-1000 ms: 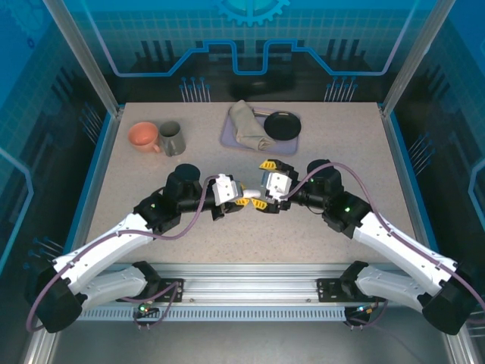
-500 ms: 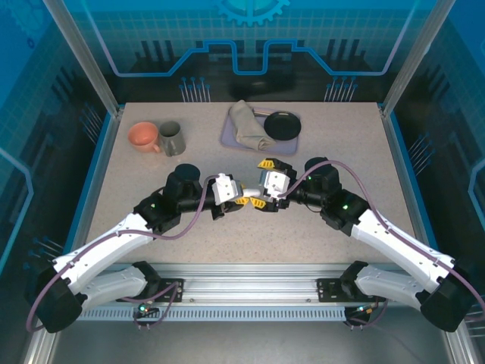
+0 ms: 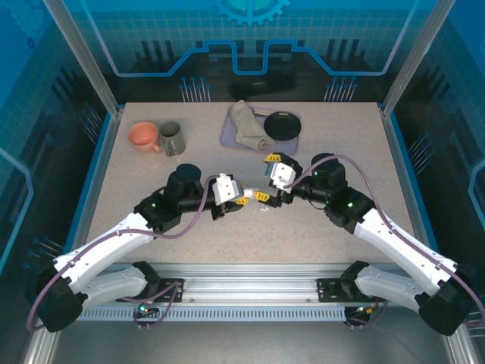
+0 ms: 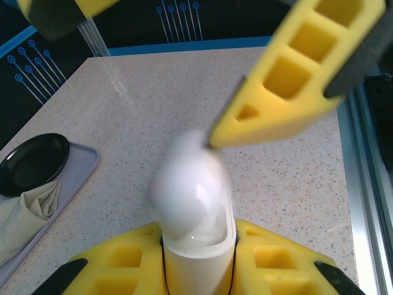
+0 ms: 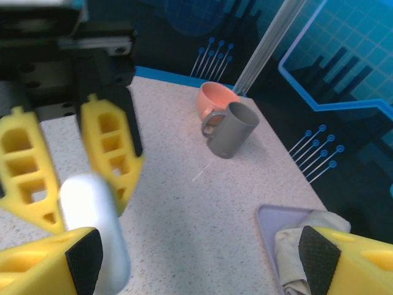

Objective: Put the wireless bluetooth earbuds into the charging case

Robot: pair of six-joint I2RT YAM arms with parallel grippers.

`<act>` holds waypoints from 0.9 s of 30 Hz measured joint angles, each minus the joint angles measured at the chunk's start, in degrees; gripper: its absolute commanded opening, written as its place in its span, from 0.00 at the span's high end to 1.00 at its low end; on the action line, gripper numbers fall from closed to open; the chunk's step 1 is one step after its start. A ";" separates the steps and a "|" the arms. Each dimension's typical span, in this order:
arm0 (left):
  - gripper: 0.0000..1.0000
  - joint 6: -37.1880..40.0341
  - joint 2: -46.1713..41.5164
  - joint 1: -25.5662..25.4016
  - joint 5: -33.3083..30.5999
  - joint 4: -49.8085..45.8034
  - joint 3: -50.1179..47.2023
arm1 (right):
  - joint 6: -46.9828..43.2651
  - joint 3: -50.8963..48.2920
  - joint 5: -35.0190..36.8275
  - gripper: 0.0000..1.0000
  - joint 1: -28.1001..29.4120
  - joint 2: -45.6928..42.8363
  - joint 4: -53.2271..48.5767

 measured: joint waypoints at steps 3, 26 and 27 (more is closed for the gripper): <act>0.93 0.00 0.00 -0.09 0.07 -0.20 0.00 | 0.52 1.14 0.24 0.14 -0.59 0.00 0.02; 0.94 -0.04 0.00 -0.26 0.15 -0.17 0.00 | -6.10 1.31 -4.74 0.05 1.53 1.68 -6.64; 0.93 -0.04 0.00 -0.26 0.15 -0.17 0.00 | -6.27 1.31 -4.48 0.05 1.73 2.23 -6.69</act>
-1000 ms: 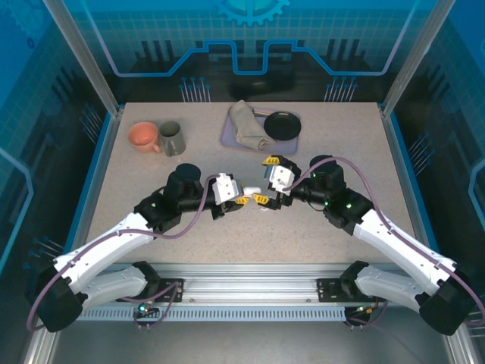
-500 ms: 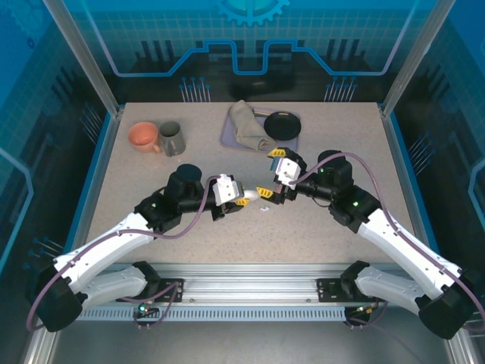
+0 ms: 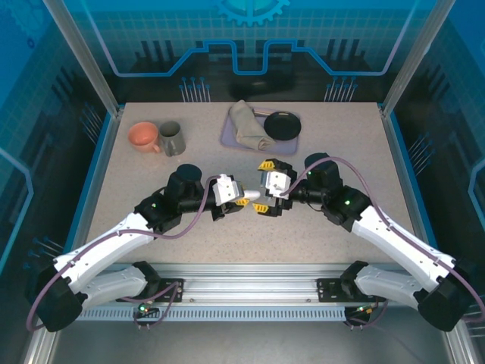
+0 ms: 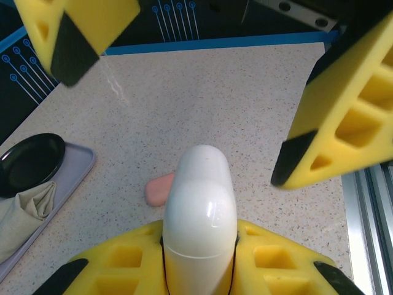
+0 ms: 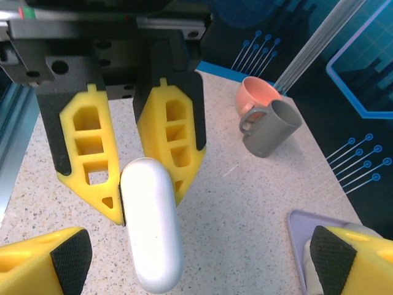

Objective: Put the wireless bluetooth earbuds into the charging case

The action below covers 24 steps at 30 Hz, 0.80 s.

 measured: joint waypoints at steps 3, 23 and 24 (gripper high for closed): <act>0.94 0.00 -0.02 0.00 0.00 0.00 0.00 | -0.04 0.02 0.98 0.06 0.28 1.51 0.02; 0.94 0.04 -0.02 0.02 -0.59 -0.02 0.00 | 0.04 3.02 3.26 0.14 0.13 2.64 -1.51; 0.94 0.04 -0.02 0.02 -0.72 -0.02 0.00 | 0.04 3.13 3.34 0.14 0.11 2.64 -1.53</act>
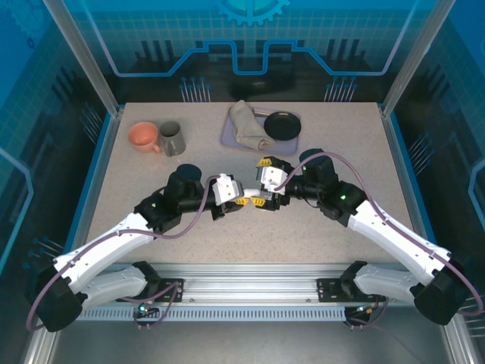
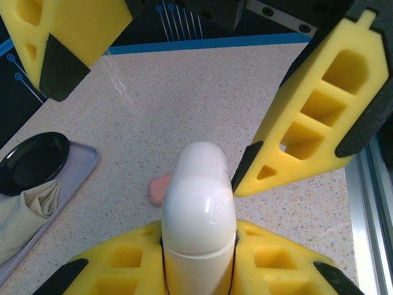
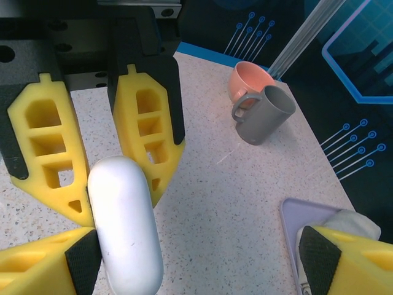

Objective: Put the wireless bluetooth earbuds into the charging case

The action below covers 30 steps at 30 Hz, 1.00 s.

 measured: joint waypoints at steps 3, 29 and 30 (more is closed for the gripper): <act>0.95 -0.02 0.00 0.00 -0.44 0.00 0.00 | 0.22 0.44 0.42 0.14 -0.24 0.00 -0.42; 1.00 -0.55 -0.90 -0.07 -0.85 0.50 -0.50 | 2.56 1.36 1.64 0.09 -2.78 -3.04 -0.61; 1.00 -0.70 -1.38 -0.07 -1.07 1.01 -0.87 | 3.08 1.36 1.64 0.08 -3.15 -4.13 -0.85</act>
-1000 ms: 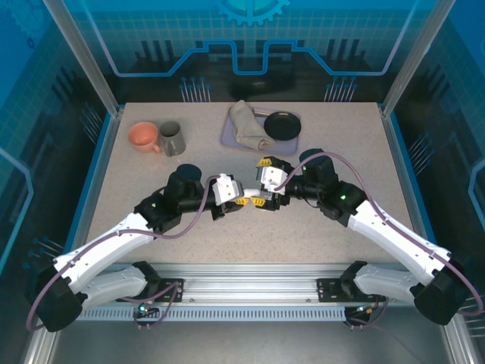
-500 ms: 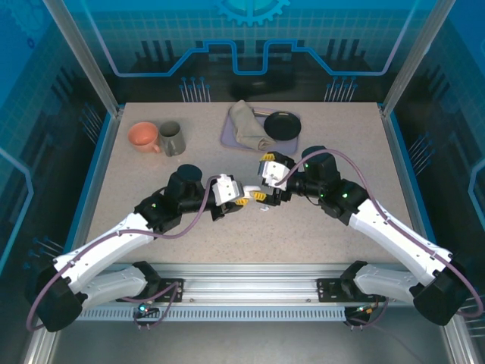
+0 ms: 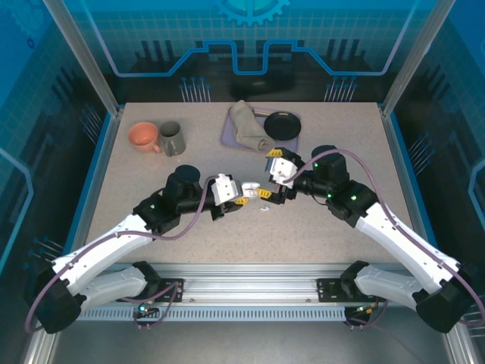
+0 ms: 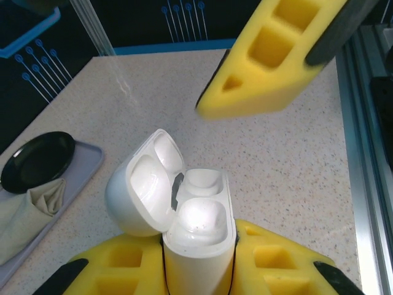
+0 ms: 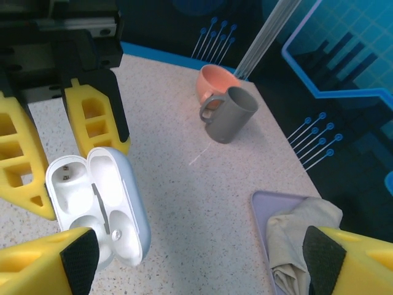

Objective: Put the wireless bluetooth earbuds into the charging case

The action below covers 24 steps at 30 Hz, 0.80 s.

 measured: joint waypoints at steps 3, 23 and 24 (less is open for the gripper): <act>1.00 -0.52 -1.99 0.00 -0.59 1.84 -1.90 | 2.73 0.00 0.98 0.02 -1.29 -3.56 -1.11; 1.00 -6.05 -9.70 0.00 -2.25 3.13 -7.17 | 53.92 -6.08 10.19 0.39 -10.08 4.04 -11.96; 1.00 -6.05 -9.73 0.00 -2.25 3.13 -7.17 | 56.00 -6.67 10.10 0.40 -9.81 5.73 -11.93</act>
